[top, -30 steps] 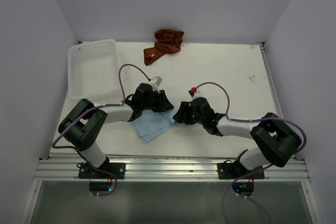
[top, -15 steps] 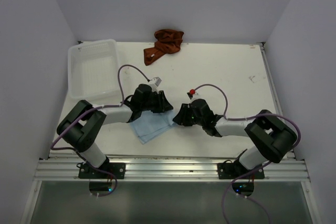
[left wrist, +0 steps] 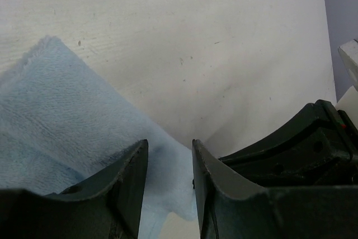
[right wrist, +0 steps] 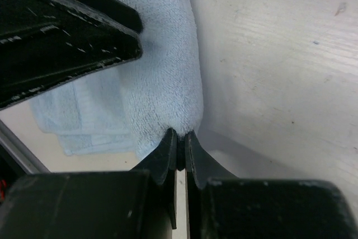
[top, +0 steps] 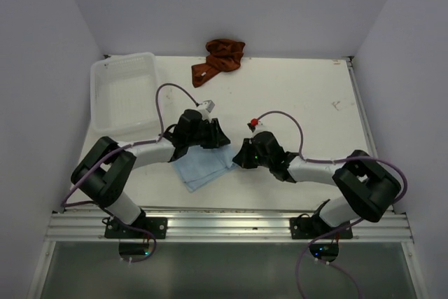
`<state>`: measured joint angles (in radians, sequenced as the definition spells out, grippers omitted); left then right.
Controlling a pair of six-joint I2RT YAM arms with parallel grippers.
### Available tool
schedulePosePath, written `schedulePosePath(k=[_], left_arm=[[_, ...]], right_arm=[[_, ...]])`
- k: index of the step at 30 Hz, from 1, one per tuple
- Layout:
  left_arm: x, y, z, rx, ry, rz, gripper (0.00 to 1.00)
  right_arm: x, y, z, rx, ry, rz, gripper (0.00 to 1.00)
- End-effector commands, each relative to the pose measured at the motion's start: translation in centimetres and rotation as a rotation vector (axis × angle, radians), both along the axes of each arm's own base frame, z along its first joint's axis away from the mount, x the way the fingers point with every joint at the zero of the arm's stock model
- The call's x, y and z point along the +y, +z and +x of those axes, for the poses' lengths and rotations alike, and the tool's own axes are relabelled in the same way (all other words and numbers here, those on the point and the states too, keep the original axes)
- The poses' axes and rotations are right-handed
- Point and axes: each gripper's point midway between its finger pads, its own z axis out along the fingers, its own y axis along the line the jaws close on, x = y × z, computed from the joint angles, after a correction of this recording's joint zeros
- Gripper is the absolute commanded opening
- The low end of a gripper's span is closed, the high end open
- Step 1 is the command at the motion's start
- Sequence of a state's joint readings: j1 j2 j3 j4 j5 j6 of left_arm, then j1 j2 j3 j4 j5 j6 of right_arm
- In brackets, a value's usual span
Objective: Roll the towels
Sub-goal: Roll the towel
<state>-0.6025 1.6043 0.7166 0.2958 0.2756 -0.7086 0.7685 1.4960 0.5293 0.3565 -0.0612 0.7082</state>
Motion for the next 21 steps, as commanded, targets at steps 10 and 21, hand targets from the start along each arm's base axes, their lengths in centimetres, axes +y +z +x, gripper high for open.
schedulePosePath(k=[10,21], left_arm=[[0.3,8.0,3.2,-0.19,0.04,-0.03,0.44],[-0.1,8.2,3.2,-0.183,0.039,-0.056,0.44]], right_arm=[[-5.9,2.9,2.4,-0.19,-0.057,-0.384,0.0],[-6.3,4.5,2.0,-0.38,0.017,-0.719,0.0]])
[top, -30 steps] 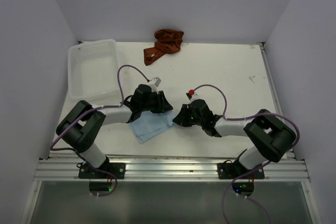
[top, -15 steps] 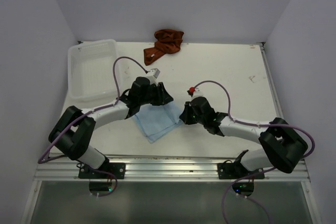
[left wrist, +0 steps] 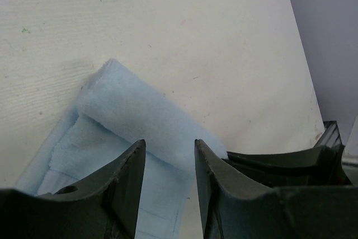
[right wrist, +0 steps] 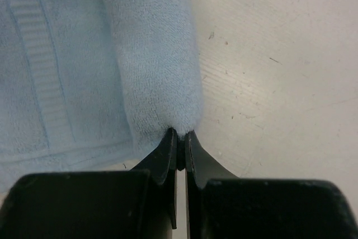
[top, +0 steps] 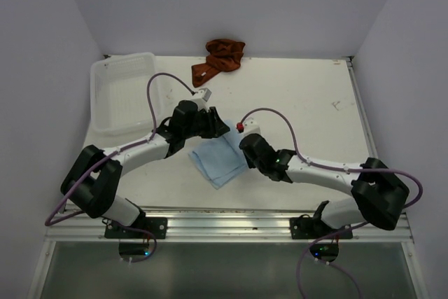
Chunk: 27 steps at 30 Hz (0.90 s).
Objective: Roll the towels
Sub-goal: Roll the towel
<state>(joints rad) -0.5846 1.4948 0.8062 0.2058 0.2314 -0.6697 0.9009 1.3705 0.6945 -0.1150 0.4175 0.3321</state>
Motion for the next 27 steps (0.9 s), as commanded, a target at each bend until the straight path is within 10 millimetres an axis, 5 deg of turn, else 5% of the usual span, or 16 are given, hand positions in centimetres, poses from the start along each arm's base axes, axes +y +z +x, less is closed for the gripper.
schedulePosePath(k=[1,12,27], left_arm=[[-0.5,2.3,0.9,-0.056,-0.001,-0.04,0.44],[-1.6,2.1,1.0,-0.027,-0.013,-0.089,0.44],[-3.3,-3.0,0.0,0.075,-0.052,-0.097,0.43]], right_arm=[[0.0,1.9,0.6,-0.115,0.015,-0.156,0.0],[2.5,0.8,-1.3,-0.242,0.09,-0.422,0.0],[4.0,0.2,-2.4,-0.265,0.125,-0.451,0.0]])
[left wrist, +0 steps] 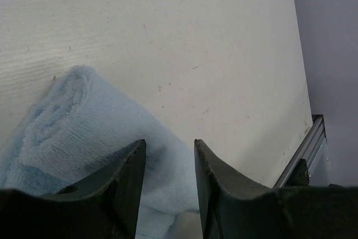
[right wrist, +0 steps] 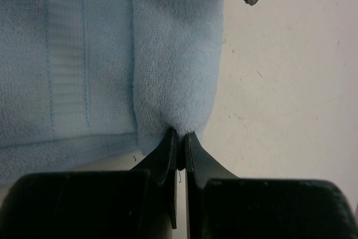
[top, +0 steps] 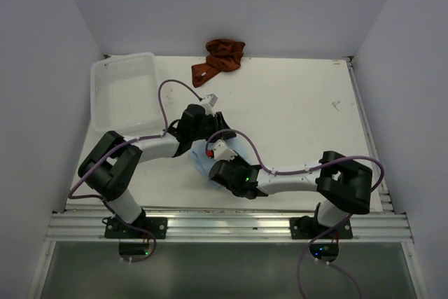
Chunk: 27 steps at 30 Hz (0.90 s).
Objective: Roll the towels
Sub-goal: Roll the towel
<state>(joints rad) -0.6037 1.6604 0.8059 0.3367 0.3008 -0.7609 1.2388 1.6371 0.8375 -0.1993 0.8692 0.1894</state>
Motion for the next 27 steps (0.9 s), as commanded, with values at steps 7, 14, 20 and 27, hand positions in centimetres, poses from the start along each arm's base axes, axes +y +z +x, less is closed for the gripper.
schedulePosePath(k=[7,14,20,27], left_arm=[[0.4,-1.7,-0.4,-0.008,0.008,0.013,0.43],[0.9,-2.8,-0.7,0.003,0.014,0.043,0.43],[1.4,-3.6,-1.2,0.015,0.016,0.061,0.43],[1.7,-3.6,-1.5,0.013,0.018,0.064,0.43]], right_arm=[[1.2,0.9,0.2,-0.019,-0.004,0.039,0.0],[2.1,1.8,-0.4,0.019,0.01,0.164,0.14],[1.9,4.3,-0.5,0.028,-0.001,0.273,0.41],[0.8,6.4,0.5,0.137,-0.052,0.557,0.5]])
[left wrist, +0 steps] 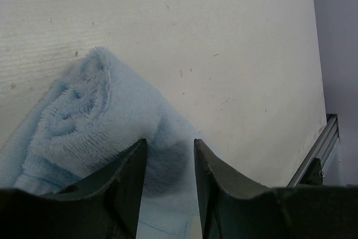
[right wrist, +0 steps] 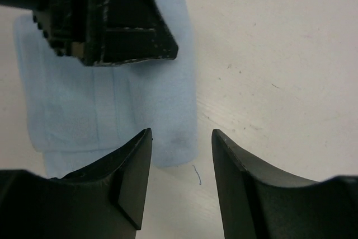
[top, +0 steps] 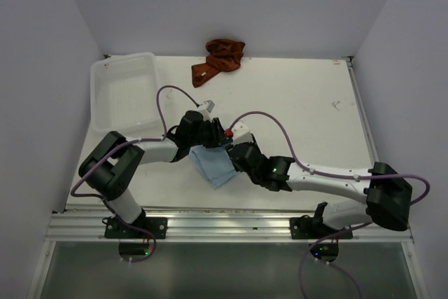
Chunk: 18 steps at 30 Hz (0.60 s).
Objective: Roll the towels
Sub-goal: Roll the towel
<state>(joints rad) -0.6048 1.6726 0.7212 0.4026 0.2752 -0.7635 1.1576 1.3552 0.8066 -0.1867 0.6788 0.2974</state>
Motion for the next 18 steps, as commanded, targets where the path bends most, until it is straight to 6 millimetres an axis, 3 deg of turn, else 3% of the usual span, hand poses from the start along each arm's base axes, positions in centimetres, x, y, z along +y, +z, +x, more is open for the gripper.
schedulePosePath(k=[1,3,8,10,18], left_arm=[[0.6,-1.1,-0.6,-0.005,-0.005,0.039,0.43],[0.6,-0.8,-0.6,-0.007,-0.008,0.032,0.43],[0.6,-0.6,-0.8,-0.007,-0.011,0.032,0.43],[0.6,-0.3,-0.8,-0.011,-0.012,0.031,0.43],[0.9,-0.1,-1.0,-0.015,-0.011,0.033,0.43]], right_arm=[[-0.5,-0.3,0.4,0.12,-0.048,0.221,0.51],[-0.7,0.1,1.2,0.168,-0.052,0.346,0.51],[-1.6,-2.0,1.7,0.292,-0.102,0.484,0.54],[-1.0,-2.6,1.6,0.339,-0.092,0.554,0.56],[-0.7,-5.7,2.1,0.43,-0.117,0.603,0.58]])
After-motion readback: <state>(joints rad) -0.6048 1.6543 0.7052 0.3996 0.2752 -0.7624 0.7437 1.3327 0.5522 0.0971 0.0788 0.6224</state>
